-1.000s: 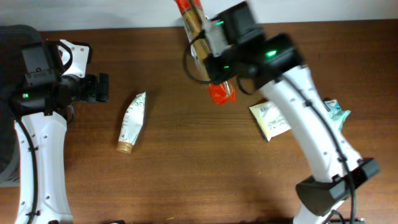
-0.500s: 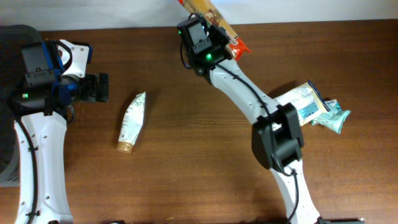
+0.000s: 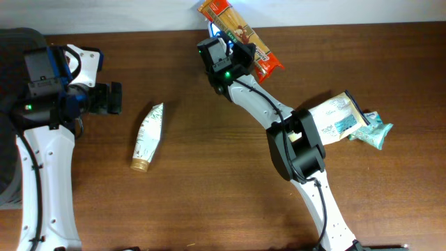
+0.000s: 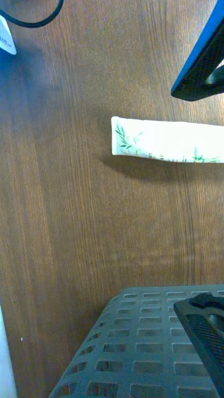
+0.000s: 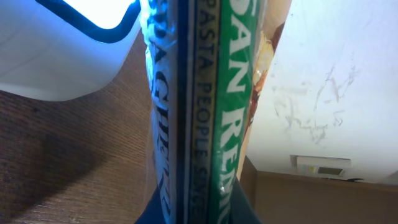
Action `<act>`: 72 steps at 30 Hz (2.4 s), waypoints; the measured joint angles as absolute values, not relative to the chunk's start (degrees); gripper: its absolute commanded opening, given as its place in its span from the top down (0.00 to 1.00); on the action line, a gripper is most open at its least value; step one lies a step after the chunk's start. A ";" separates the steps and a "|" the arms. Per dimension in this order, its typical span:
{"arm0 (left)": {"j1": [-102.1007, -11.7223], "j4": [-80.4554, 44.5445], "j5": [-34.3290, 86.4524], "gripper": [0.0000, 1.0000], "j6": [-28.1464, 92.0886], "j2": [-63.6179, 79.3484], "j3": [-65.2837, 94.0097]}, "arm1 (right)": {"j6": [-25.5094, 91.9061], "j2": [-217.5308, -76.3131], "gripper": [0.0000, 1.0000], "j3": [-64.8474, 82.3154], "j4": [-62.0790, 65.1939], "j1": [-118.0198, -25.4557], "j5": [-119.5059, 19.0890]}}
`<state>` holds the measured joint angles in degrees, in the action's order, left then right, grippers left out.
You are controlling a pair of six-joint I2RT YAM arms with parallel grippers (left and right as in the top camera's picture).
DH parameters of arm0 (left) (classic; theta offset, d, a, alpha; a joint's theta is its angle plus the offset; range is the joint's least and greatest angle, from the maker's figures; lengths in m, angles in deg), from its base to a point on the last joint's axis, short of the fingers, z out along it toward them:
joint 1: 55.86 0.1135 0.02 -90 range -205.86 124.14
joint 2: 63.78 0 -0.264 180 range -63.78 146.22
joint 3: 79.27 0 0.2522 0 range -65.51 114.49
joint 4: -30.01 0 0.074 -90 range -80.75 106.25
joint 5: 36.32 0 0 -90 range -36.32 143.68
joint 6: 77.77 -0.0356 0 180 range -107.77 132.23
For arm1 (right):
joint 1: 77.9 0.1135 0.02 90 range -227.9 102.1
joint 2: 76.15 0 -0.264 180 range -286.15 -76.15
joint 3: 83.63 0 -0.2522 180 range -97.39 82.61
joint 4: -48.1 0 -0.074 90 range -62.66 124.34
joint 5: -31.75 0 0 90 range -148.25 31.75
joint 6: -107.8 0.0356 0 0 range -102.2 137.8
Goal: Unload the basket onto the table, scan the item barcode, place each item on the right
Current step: 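Lift the spaghetti pack and hold it under the scanner window, then place the spaghetti pack on the pile at right and release, then reach the right gripper to the white shampoo tube and grasp it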
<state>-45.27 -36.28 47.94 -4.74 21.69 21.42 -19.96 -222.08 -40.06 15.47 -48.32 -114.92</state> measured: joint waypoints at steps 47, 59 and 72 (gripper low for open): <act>-45.27 -36.28 47.92 0.01 -4.74 21.69 21.42 | 32.13 -188.55 0.39 -12.48 -42.50 -83.40 -66.74; -45.27 -36.35 47.92 0.01 -4.74 21.69 21.42 | 29.48 -188.66 0.12 -30.97 -34.93 -65.04 -40.36; -45.27 -36.26 47.94 0.01 -4.74 21.69 21.42 | 49.53 -213.07 0.01 -31.17 5.74 -32.10 -37.80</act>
